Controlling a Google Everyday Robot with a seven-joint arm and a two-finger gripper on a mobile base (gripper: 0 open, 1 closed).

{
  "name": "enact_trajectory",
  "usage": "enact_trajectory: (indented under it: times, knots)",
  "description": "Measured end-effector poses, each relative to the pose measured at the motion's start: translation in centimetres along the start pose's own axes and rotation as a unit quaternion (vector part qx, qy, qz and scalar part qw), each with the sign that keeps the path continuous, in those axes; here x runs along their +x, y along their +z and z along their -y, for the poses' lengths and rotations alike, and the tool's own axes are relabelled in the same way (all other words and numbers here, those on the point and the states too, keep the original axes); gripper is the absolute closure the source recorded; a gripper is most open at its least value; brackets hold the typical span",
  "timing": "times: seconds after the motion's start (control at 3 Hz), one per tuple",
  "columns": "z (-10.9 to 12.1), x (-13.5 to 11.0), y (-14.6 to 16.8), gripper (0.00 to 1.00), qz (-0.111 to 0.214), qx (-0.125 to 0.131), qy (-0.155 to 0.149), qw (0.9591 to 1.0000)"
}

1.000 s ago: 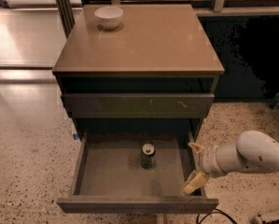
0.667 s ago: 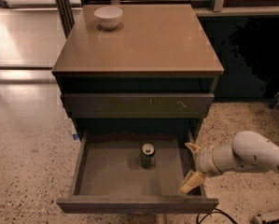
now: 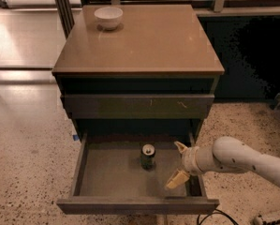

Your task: Pick green can from middle drawer and place on counter

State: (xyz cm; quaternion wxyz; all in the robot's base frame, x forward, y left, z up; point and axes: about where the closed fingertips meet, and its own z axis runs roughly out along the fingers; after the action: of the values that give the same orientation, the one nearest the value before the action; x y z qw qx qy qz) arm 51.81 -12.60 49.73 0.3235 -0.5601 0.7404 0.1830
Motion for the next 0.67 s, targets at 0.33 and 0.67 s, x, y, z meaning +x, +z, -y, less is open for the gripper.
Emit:
enact_trajectory:
  times: [0.33,0.67]
  knots:
    - [1.35,0.03,2.0,0.0,-0.007,0.035,0.001,0.9994]
    - [1.34,0.03,2.02,0.0,-0.007,0.035,0.001,0.9994]
